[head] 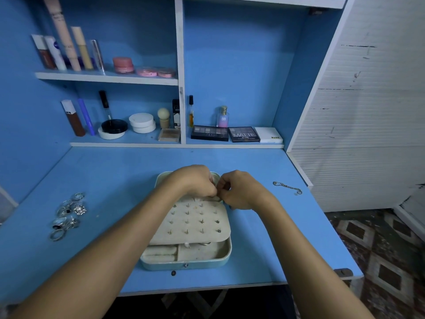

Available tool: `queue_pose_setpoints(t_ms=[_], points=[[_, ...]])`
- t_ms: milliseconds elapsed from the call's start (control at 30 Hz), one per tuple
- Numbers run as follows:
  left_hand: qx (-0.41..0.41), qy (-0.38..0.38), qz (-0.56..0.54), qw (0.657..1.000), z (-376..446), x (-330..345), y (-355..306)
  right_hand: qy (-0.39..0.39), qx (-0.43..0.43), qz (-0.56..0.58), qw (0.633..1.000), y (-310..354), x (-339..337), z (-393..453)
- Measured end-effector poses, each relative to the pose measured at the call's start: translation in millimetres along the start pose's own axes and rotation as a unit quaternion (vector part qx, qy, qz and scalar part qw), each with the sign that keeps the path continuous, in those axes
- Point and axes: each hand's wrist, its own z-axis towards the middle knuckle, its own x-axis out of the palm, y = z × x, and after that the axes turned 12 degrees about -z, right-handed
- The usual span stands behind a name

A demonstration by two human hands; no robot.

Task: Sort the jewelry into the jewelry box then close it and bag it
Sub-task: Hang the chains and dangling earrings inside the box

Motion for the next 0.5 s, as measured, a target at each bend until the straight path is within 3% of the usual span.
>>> queue_pose_setpoints(t_ms=[200,500], points=[[-0.006,0.003,-0.071,0.997,3.9,-1.9,8.3,0.001,-0.001,-0.004,1.000,0.0,0.4,1.5],[0.027,-0.041,-0.066,0.997,5.7,1.0,13.8,-0.007,0.025,0.028,0.999,0.3,2.8,3.7]])
